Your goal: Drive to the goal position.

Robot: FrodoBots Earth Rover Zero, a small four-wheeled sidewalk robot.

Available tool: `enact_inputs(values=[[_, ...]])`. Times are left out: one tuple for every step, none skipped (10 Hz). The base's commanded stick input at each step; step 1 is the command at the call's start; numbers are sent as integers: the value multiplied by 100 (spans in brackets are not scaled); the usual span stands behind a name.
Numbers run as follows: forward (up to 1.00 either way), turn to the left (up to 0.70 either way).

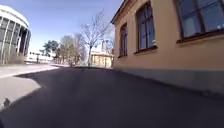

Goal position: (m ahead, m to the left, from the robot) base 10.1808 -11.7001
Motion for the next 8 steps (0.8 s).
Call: enact_inputs(values=[[85, 0], [85, 0], [85, 0], [85, 0], [85, 0], [85, 0], [85, 0], [85, 0]])
